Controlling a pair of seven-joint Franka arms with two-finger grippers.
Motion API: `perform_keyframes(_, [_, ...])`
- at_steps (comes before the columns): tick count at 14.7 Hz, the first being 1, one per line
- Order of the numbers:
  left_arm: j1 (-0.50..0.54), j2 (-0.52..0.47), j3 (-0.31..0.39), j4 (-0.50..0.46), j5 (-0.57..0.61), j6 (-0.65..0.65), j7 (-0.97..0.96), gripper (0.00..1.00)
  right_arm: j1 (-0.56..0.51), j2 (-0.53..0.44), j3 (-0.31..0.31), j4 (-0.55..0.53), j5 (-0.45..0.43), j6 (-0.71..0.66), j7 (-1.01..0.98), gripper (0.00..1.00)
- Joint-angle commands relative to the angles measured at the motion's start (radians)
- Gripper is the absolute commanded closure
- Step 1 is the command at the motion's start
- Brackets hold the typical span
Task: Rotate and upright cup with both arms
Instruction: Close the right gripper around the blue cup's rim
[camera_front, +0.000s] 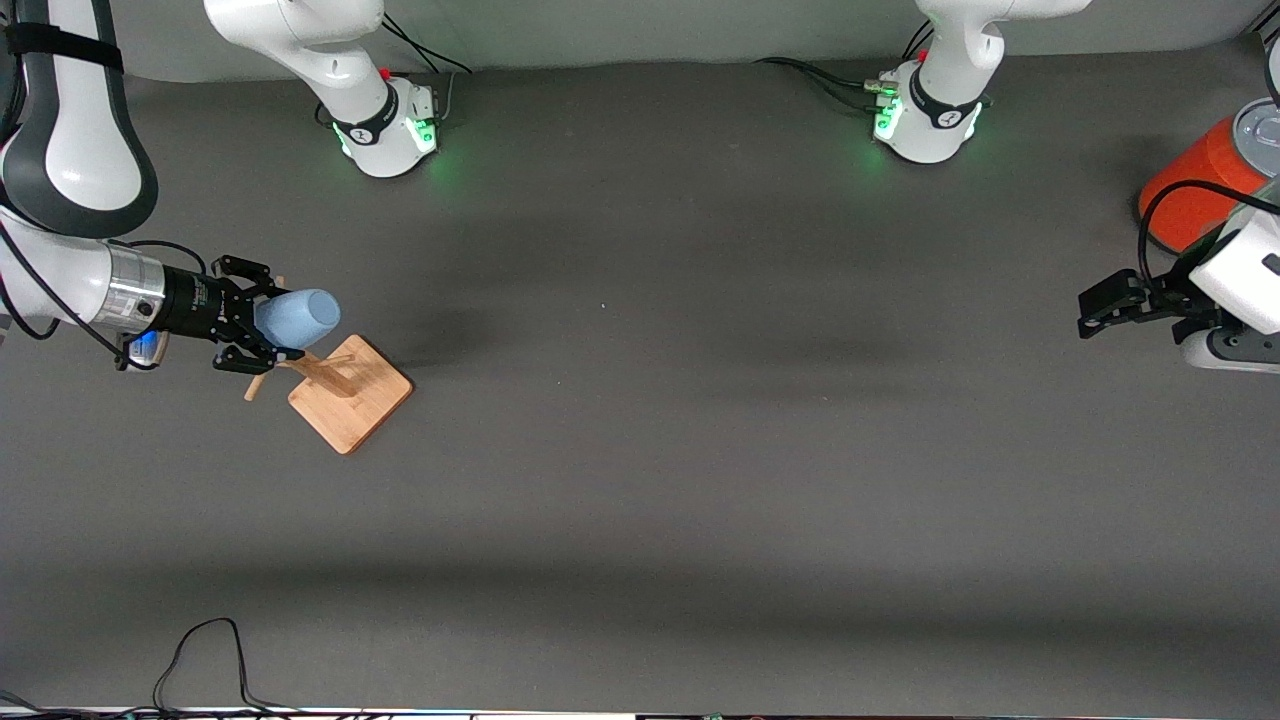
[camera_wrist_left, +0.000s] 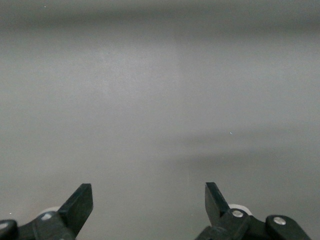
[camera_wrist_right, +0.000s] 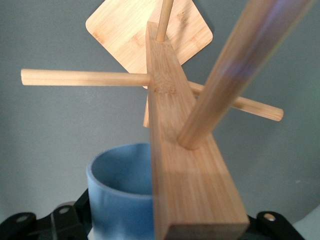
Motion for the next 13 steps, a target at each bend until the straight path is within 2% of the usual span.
perform_keyframes(1, [0.001, 0.004, -0.001, 0.010, 0.008, 0.001, 0.006, 0.00, 0.003, -0.010, -0.003, -0.004, 0.039, -0.005, -0.023, 0.17])
perform_keyframes(6, [0.001, 0.004, -0.001, 0.010, 0.009, 0.001, 0.006, 0.00, 0.003, -0.022, 0.000, 0.009, 0.042, -0.040, -0.012, 0.23])
perform_keyframes(13, [0.001, 0.004, -0.001, 0.010, 0.009, 0.001, 0.006, 0.00, 0.005, -0.061, 0.000, 0.053, 0.091, -0.109, 0.004, 0.24])
